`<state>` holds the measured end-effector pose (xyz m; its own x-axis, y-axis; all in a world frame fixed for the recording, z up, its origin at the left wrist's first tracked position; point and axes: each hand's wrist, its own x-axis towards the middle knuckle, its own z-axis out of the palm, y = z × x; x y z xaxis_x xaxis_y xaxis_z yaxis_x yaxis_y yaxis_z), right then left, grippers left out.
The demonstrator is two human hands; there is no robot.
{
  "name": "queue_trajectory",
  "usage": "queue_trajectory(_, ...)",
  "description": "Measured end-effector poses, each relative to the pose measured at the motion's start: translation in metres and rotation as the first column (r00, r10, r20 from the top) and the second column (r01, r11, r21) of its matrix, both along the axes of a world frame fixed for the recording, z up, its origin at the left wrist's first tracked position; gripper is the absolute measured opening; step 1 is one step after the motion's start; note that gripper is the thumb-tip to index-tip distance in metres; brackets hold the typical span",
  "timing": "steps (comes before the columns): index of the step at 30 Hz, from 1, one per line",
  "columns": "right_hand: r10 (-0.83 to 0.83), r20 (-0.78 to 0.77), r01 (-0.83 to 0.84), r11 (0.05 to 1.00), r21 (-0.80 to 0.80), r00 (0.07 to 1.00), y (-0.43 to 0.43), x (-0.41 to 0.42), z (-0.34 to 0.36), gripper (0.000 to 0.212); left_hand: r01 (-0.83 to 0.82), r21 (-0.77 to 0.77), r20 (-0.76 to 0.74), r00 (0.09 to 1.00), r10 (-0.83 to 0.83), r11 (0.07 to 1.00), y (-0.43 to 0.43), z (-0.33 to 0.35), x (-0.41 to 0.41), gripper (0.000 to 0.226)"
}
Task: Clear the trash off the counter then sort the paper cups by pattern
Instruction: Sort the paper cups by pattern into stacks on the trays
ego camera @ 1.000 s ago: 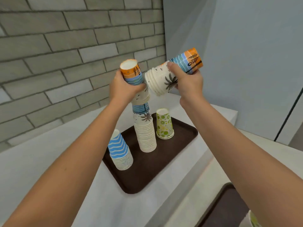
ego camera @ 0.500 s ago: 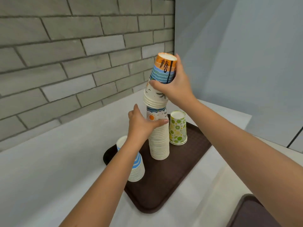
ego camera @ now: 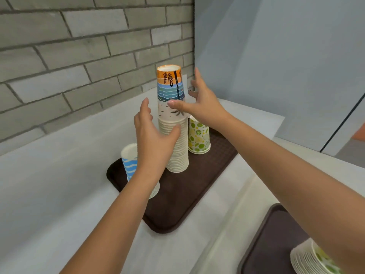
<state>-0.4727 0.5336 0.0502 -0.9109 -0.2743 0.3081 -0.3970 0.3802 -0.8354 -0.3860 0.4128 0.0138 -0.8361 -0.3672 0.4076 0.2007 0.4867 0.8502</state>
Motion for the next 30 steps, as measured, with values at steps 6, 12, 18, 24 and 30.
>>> queue_trajectory(6, -0.159, -0.081, 0.163, 0.986, 0.042, 0.984, 0.09, 0.062, 0.001, 0.083, 0.066, -0.024, -0.173, 0.983, -0.069, 0.998, 0.053, -0.008, 0.026, 0.07)
queue_trajectory(12, -0.388, -0.115, 0.395, 0.918, 0.04, 0.914, 0.203, 0.15, -0.023, 0.056, 0.256, -0.071, -0.227, 0.937, -0.265, 0.964, 0.124, -0.03, 0.051, 0.047)
queue_trajectory(18, -0.424, -0.043, 0.421, 0.904, -0.072, 0.905, 0.274, 0.216, -0.079, 0.075, 0.387, -0.074, -0.124, 0.911, -0.393, 0.919, 0.181, -0.054, 0.071, 0.044)
queue_trajectory(24, -0.443, 0.275, 0.495, 0.853, -0.164, 0.853, 0.289, 0.243, -0.165, 0.112, 0.423, -0.038, -0.032, 0.905, -0.425, 0.905, 0.214, -0.091, 0.079, 0.039)
queue_trajectory(30, -0.463, 0.378, 0.538, 0.835, -0.117, 0.802, 0.288, 0.246, -0.205, 0.098, 0.474, -0.034, 0.097, 0.878, -0.469, 0.88, 0.231, -0.131, 0.093, 0.038)
